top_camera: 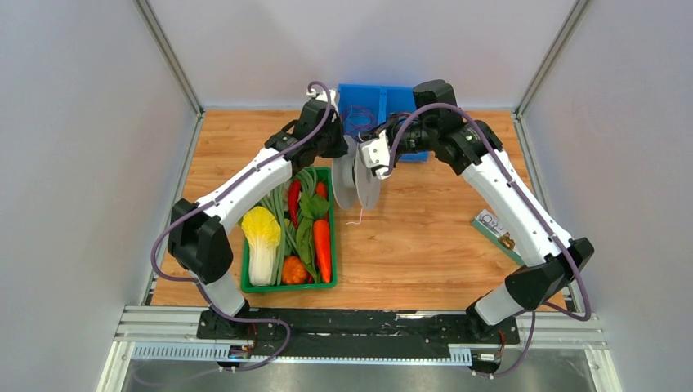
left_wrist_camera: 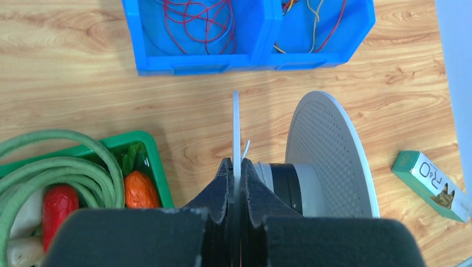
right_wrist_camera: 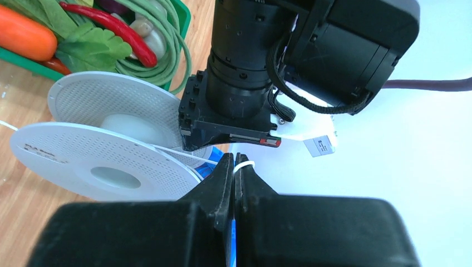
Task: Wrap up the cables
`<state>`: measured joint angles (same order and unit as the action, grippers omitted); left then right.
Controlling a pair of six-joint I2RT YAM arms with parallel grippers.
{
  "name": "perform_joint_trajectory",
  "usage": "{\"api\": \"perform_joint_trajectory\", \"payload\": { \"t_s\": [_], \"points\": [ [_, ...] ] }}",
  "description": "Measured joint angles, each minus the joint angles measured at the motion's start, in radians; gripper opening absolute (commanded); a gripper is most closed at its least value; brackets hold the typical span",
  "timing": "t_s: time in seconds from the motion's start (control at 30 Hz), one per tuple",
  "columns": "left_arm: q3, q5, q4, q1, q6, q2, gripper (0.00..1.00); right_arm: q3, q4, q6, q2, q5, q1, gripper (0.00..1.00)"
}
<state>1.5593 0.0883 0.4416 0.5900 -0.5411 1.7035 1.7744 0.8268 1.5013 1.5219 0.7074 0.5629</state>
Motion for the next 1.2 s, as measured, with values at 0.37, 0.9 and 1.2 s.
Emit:
{"api": "perform_joint_trajectory", "payload": {
  "t_s": [0.37,0.9,1.2],
  "points": [
    [-0.034,0.011,-0.072,0.023,0.089,-0.009,0.00,0.018,0.033,0.090,0.024,0.001,-0.034,0.00],
    [-0.167,-0.124,-0.219,0.035,0.242,-0.099,0.00,-0.010,-0.284,0.000,0.058,-0.061,-0.073,0.00],
    [-0.280,-0.219,-0.332,0.037,0.316,-0.201,0.00,0.040,-0.384,-0.089,0.162,-0.070,-0.097,0.00]
  ]
}}
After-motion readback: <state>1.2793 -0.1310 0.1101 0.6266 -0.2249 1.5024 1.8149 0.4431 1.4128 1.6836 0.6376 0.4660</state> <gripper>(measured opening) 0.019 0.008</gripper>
